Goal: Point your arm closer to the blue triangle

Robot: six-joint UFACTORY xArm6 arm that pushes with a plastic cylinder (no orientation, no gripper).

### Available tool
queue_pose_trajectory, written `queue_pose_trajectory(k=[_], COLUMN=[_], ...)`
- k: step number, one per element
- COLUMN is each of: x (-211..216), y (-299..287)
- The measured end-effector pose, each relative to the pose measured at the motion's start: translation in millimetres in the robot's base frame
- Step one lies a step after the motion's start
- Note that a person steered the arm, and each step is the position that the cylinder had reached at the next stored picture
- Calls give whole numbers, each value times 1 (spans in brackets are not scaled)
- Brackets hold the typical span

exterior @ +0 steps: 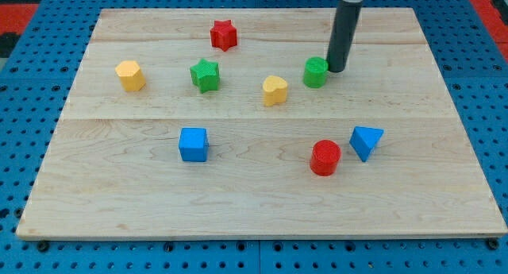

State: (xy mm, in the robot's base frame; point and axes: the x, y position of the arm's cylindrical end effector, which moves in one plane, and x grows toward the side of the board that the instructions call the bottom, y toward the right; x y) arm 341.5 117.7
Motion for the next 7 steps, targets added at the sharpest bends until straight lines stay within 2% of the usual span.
queue_pose_trajectory(k=[1,2,4,5,6,7], x=[0,0,0,22,66,81], y=[0,-38,-35,32,95,102])
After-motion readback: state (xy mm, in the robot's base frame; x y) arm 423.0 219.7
